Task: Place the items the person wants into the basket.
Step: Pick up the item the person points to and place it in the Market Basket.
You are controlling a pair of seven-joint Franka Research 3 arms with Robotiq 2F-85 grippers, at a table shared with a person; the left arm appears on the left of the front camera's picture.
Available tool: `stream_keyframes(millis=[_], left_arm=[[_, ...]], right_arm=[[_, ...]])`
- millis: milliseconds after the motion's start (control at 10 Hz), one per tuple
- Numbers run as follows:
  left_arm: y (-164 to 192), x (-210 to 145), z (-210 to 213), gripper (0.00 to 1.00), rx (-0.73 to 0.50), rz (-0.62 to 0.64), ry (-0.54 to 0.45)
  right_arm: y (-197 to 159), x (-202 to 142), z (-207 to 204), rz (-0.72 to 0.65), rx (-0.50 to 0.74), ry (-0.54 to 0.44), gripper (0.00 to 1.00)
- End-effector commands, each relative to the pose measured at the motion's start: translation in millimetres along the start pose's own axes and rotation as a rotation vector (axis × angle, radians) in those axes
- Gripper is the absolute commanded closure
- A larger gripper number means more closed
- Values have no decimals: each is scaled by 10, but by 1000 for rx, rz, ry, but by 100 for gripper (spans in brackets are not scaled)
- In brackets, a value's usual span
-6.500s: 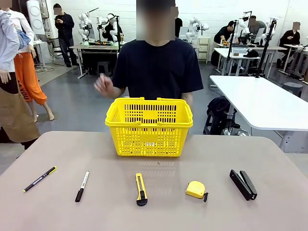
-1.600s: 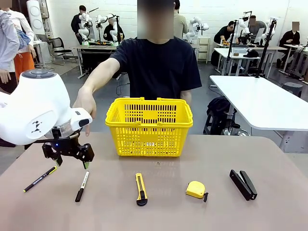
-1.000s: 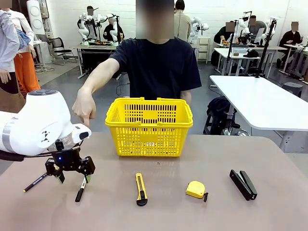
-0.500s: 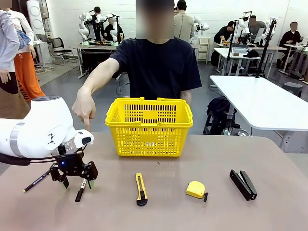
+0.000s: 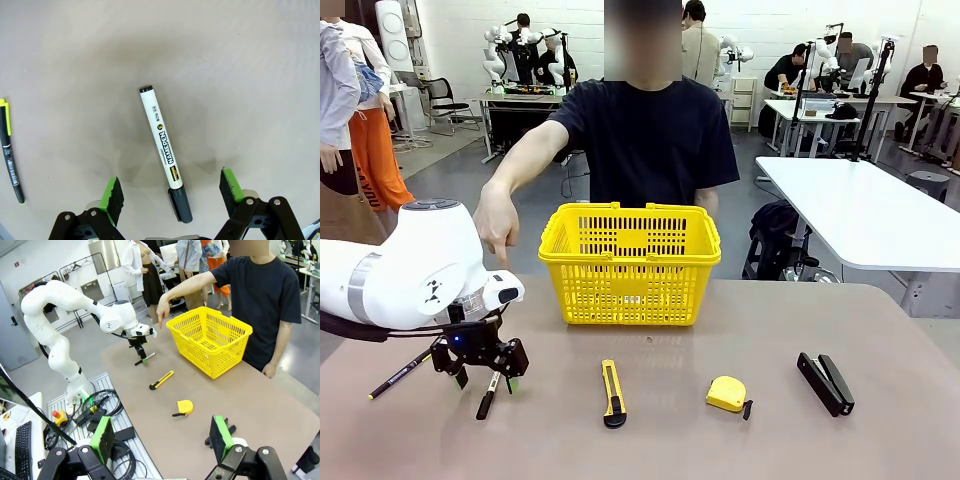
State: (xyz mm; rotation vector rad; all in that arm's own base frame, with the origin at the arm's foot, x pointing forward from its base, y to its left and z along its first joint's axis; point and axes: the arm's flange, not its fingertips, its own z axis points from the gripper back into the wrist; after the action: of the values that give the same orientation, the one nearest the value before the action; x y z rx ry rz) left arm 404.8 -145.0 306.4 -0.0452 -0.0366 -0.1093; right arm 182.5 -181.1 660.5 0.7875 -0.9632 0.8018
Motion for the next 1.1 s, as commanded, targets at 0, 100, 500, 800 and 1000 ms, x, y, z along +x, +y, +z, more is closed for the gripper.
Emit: stream_keyframes(millis=[0,100,500,800,1000], left_arm=[[-74,36,-4,0,40,10,2],[-72,35,-20,0,41,10,12],[-64,39,-16,62,43,1,-5],[-55,50,-14,100,46,11,-10],[-53,47,-18,100,47,8,-9]], right_arm=[[-4,32,1,16,14,-17,0],[-4,32,1,16,14,-17,0],[-4,32,1,16,14,-17,0],[-4,32,1,16,14,-17,0],[-4,32,1,16,14,-17,0]])
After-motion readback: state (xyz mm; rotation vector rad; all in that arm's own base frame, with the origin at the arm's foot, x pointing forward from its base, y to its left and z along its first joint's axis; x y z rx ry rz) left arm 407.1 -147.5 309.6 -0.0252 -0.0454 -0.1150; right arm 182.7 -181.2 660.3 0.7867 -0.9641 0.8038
